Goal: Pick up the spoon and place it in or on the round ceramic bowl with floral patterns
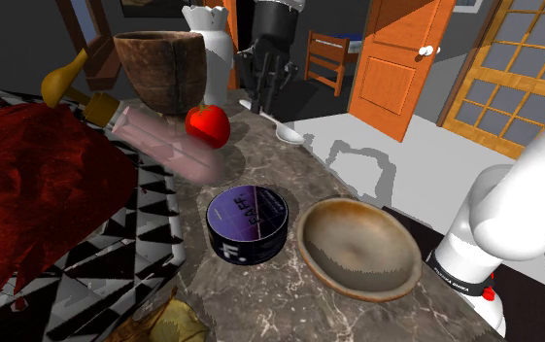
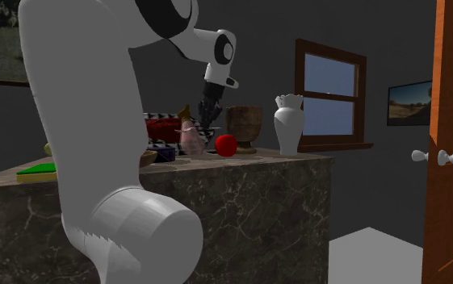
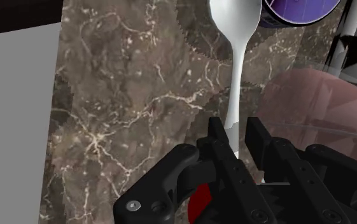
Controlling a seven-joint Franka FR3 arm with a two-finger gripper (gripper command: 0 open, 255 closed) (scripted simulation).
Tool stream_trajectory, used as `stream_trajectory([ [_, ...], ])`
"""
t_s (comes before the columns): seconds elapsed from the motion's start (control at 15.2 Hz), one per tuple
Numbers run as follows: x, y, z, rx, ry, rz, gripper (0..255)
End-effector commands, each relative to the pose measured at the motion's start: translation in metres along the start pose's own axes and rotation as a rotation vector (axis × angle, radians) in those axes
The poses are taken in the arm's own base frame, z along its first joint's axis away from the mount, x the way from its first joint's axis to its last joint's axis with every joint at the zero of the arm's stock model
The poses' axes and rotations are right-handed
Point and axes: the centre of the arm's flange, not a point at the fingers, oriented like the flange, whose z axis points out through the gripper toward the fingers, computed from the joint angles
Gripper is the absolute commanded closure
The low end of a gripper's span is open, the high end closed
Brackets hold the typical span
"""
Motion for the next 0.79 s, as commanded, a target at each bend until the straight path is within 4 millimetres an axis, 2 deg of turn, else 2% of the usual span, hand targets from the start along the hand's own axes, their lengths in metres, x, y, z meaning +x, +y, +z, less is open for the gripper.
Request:
stream_trajectory([
  [0.0, -0.026, 0.001, 0.002, 0.0, 0.0, 0.0, 255],
  [0.73, -0.171, -0.01, 0.013, 0.0, 0.0, 0.0, 255],
])
